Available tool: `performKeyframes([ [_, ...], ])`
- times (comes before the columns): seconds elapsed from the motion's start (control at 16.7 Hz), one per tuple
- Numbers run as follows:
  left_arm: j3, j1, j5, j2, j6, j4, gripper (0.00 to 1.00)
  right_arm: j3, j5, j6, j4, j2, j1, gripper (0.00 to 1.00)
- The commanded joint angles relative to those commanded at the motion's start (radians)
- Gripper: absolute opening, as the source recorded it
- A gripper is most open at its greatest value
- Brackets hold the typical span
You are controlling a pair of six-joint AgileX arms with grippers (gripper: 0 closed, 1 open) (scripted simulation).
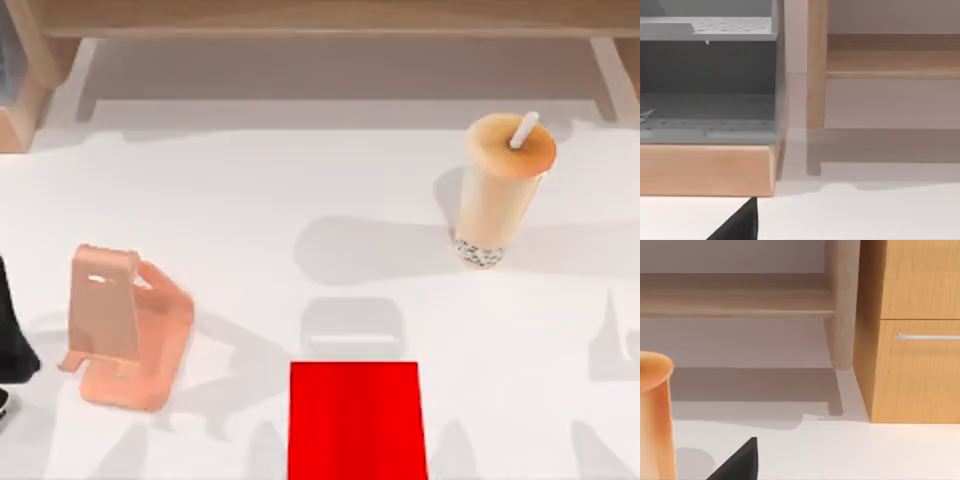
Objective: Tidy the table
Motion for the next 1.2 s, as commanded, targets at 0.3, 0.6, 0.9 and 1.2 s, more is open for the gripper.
performKeyframes([
  [0.3,0.054,0.01,0.0,0.062,-0.025,-0.042,1.0,0.0,0.0,0.0,0.0,0.0,0.0,1.0],
  [0.6,0.303,0.056,-0.001,0.37,-0.135,-0.228,1.0,0.0,0.0,0.0,0.0,0.0,0.0,1.0],
  [0.9,0.649,0.12,-0.002,0.856,-0.289,-0.488,1.0,0.0,0.0,0.0,0.0,0.0,0.0,1.0],
  [1.2,1.001,0.186,-0.003,1.313,-0.445,-0.752,1.0,0.0,0.0,0.0,0.0,0.0,0.0,1.0],
])
